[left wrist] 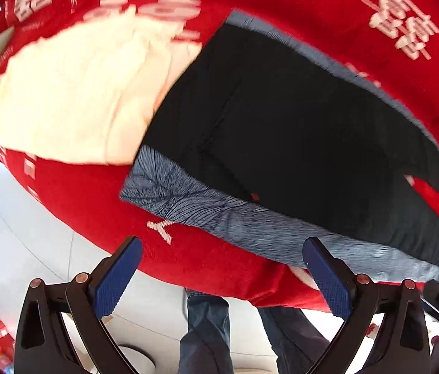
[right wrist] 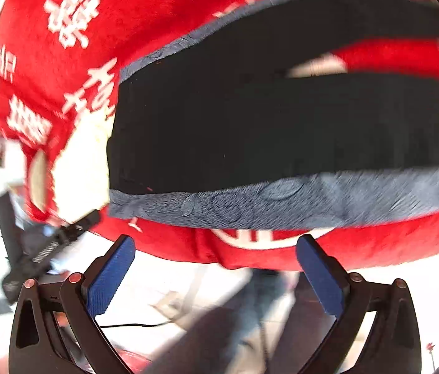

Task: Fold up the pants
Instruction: 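Close the left gripper on one cuff while the right gripper grasps the other cuff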

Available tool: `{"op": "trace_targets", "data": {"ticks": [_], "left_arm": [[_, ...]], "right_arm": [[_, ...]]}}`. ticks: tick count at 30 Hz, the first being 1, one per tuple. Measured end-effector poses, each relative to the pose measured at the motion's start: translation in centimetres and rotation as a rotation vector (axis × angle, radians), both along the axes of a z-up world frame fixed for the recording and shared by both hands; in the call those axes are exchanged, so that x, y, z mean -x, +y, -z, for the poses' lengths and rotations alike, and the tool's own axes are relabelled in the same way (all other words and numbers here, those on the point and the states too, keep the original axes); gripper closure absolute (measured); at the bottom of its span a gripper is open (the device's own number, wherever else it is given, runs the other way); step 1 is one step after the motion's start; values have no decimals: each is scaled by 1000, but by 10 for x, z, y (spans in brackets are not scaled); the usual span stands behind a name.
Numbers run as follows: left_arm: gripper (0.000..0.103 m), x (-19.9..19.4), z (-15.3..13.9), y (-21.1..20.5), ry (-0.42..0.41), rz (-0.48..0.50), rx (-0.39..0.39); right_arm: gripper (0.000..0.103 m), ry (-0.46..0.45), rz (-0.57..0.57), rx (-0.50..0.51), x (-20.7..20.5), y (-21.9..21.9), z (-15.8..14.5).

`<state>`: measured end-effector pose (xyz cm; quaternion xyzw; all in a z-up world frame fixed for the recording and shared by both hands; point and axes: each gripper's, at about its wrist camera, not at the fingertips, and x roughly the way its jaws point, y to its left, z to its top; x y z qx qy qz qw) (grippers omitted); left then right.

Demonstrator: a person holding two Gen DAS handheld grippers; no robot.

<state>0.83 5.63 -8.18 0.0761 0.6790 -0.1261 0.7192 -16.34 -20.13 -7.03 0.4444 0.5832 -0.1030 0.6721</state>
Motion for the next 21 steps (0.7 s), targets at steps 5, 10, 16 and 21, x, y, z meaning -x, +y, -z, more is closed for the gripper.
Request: {"op": "trace_targets", "data": {"ticks": [5,10,16,21], "left_arm": [[0,0,45,18,13,-12,31],[0,3,75,35,41,-93,99],[0,-4,89,25,31,-98,144],[0,-12,87,21,13,-140,180]], "right_arm": [[0,-36,121,-87,23,7,54],[0,-85,196,-139,43,9,84],[0,-177,280,-195,52,-1,104],[1,-274,338,-240,63,-2,103]]}}
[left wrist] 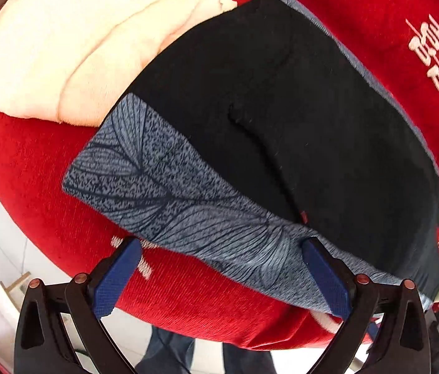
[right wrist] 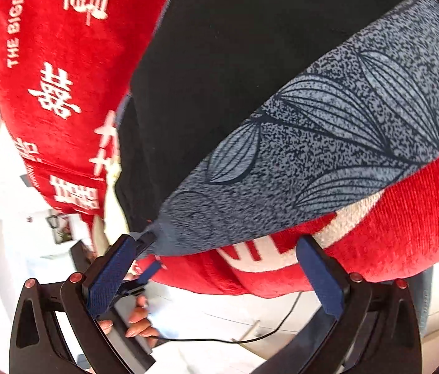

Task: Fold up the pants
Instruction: 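Close the left gripper on one cuff while the right gripper grasps the other cuff, then lift both cuffs and carry them toward the waistband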

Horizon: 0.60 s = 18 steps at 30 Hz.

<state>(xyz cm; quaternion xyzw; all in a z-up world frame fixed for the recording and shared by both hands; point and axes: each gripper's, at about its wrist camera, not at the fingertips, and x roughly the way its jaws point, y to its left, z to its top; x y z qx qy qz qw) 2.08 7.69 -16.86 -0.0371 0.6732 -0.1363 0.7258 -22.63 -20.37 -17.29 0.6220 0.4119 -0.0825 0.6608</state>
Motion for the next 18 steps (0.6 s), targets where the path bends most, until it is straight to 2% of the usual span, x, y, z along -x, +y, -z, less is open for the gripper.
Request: {"op": "trace_targets", "data": {"ticks": [2,5,7,8,9,10,11,12,13,18], "left_arm": [[9,-3,-4,-3,-9,5,30],[9,-7,-6,-13,-16,39,31],[11,-9,-4,-17,-21,39,21],[20,-9,-5,-18,-33,31,4],[31,-8,-6,-19,-42,27,-7],[39,-6,-9,-18,-53,23,-14],[58,-7,-11,-16,-59,25,-14],[78,-9,-14,-13,-49,36,10],[84,-9,-16,-10,-33,40,33],[84,-13,-31,-12,-47,92,60]], "right_arm": [[3,-19,37,-22,4,-1,0],[11,-47,93,-42,3,-8,5],[14,-69,113,-62,-4,-11,10],[21,-81,111,-65,-9,-11,10],[31,-82,107,-63,-13,-11,10],[62,-71,108,-71,-16,-11,12],[90,-58,116,-87,-16,-12,16],[95,-51,132,-103,-17,-9,18],[95,-59,139,-119,-15,-9,19],[95,-84,94,-73,-16,-8,-11]]}}
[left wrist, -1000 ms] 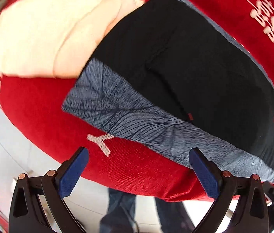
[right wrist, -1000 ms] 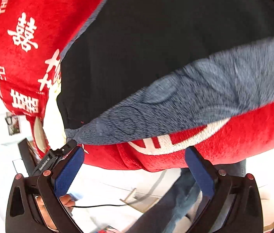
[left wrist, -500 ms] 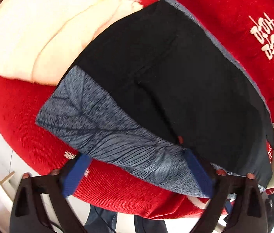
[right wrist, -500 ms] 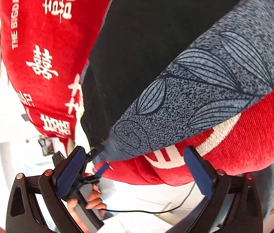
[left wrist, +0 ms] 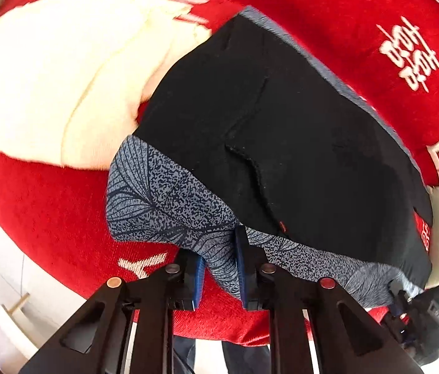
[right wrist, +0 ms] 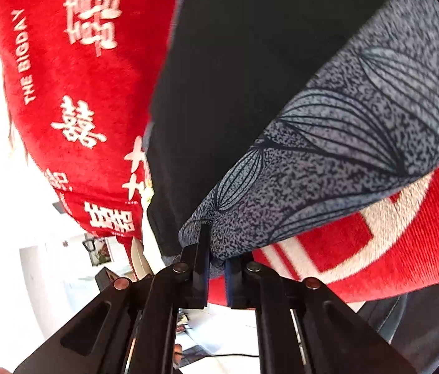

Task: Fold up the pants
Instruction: 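Lift both cuffs and carry them toward the waistband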

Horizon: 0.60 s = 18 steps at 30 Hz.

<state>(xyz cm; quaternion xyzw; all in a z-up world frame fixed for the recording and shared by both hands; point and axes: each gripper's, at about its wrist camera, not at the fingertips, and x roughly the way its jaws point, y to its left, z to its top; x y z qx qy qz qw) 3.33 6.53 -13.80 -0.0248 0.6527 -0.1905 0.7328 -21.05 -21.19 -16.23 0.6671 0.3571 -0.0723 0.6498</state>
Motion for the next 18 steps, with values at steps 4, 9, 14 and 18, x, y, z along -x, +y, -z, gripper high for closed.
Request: {"op": "trace_targets", "data": {"ticks": [4,9,14,18], "left_arm": [[84,-1,-30,8,-33,22,12],[84,-17,-82,-4,-94,53,31],[84,-58,-112,-49,-177,71,17],[84,-102,-105,-86,-219,62,0]], "right_arm": [[95,-13,-27,42,-11,-7,-30],[95,-36,-92,98,-43,-31,-71],[95,-29,-196,133,-95,-70,-92],[95,-5,-286,152,-151,-112,-90]]}}
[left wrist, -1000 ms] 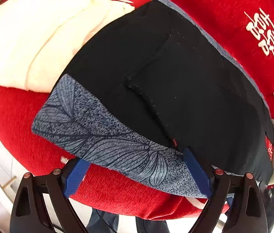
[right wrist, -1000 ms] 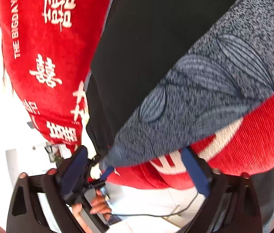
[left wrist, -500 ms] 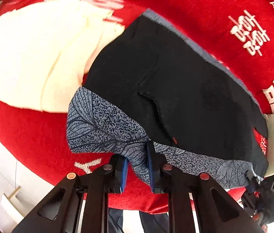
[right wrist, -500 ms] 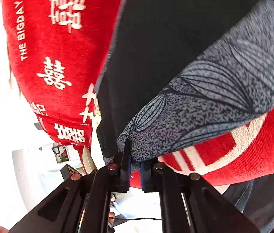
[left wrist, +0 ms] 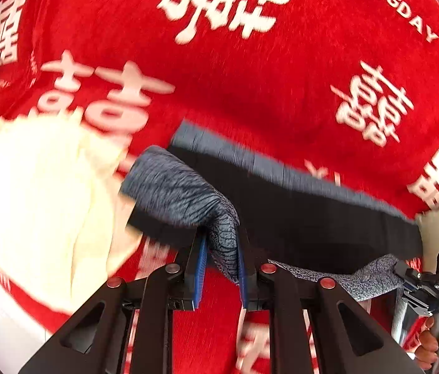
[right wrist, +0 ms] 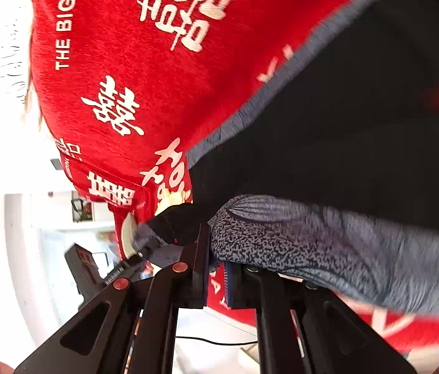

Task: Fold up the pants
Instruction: 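Lift both cuffs and carry them toward the waistband, then open both grippers to lay the cuffs on the waistband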

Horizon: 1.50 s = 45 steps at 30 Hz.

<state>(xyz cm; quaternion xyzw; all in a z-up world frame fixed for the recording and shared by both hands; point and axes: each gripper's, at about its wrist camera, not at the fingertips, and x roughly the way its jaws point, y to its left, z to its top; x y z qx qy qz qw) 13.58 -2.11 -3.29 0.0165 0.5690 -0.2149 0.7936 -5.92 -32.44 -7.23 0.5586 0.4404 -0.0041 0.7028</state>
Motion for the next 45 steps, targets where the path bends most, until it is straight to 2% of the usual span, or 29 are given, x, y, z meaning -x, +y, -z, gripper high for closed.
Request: {"op": "trace_targets", "data": {"ticks": [3,7,8,10,11,12,16,18,21,22,24,25,26,28,30,33,34,35,36,40,43,45], "left_arm": [[84,-33,10,-25,-18,-15,-27],[84,-65,37,-58,-49,-29,-82],[81,-72,43,-67,-60,-31,-97],[67,-82,56,-81,-85,-41,-146],[47,-85,62,-86,-101,-54,-176],[36,-89,67,-88,-125,-78,-213],[35,-97,70,-80,-118,-123,-258],[35,-92,63,-78,-129,-98,-286],[35,-74,56,-87,-139,-2,-324],[35,-68,58,-92,-128,31,-324],[35,-56,69,-105,-103,96,-334],[35,-52,76,-111,-90,116,-344],[35,-48,87,-120,-72,136,-360],[35,-47,99,-131,-58,141,-360],[35,-49,109,-144,-58,126,-367],[35,-57,125,-155,-68,84,-423],[35,-60,128,-157,-65,77,-432],[35,-61,128,-158,-65,75,-441],[35,-60,126,-161,-67,82,-455],[35,-37,101,-166,-86,133,-462],[35,-4,77,-169,-79,182,-419],[35,22,65,-175,-62,230,-382]], "right_arm": [[95,40,-47,-3,-38,-26,16],[94,113,-104,-7,-89,-61,53],[94,126,-113,-6,-98,-66,61],[93,153,-140,9,-114,-76,79],[92,169,-155,15,-121,-81,89],[92,186,-168,20,-126,-85,100],[91,213,-181,16,-136,-92,116],[91,237,-201,10,-140,-93,114],[87,243,-241,37,-143,-93,98],[83,236,-253,55,-142,-90,88],[58,218,-268,111,-138,-83,70],[29,189,-267,175,-132,-80,53],[21,161,-255,209,-127,-79,41],[19,116,-245,244,-114,-75,21],[19,135,-256,243,-107,-72,20],[26,251,-313,261,-106,-69,56],[31,275,-317,268,-105,-77,67],[38,280,-317,269,-106,-79,74],[40,277,-310,270,-107,-83,76],[37,213,-279,276,-99,-91,50],[32,193,-268,364,-77,-94,20],[31,199,-231,398,-47,-99,4]]}}
